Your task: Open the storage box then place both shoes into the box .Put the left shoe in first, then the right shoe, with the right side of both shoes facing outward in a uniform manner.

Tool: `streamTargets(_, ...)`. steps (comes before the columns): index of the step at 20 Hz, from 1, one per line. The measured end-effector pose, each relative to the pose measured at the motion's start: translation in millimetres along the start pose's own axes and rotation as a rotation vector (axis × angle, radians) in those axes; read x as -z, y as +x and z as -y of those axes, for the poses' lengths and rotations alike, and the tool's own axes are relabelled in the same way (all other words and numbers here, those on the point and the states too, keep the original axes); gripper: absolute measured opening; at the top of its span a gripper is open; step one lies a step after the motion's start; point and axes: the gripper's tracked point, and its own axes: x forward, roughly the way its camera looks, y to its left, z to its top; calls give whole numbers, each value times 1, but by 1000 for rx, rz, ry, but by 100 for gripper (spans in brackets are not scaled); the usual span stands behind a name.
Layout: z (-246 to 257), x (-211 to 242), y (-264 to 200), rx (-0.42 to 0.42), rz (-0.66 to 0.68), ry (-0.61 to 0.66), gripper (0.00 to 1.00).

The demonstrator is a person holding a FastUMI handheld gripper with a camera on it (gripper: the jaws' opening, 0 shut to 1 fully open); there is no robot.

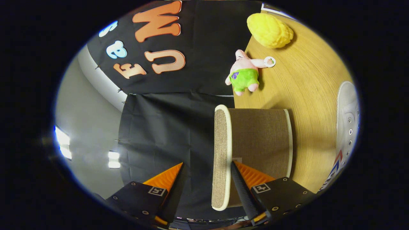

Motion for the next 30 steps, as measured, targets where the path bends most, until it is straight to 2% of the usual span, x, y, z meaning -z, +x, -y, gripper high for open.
streamTargets(2, 4, 3, -1, 8, -12, 6, 81)
streamTargets(6, -5, 8, -4, -28, -26, 11, 66)
streamTargets(8, 3, 10, -2, -15, -28, 2, 56)
streamTargets(10, 5, 8, -2, -39, -20, 48, 47)
streamTargets(13, 27, 12, 4, 26, -18, 11, 45)
streamTargets(16, 45, 20, 12, 50, -27, 11, 45)
streamTargets(18, 68, 30, 18, 108, -52, 22, 34)
streamTargets(19, 68, 31, 19, 103, -53, 40, 27)
streamTargets(22, 63, 41, 20, 102, -102, 93, 24)
streamTargets(25, 64, 31, 18, 99, -61, 71, 11)
streamTargets(30, 40, 15, 9, 22, -14, 77, 1)
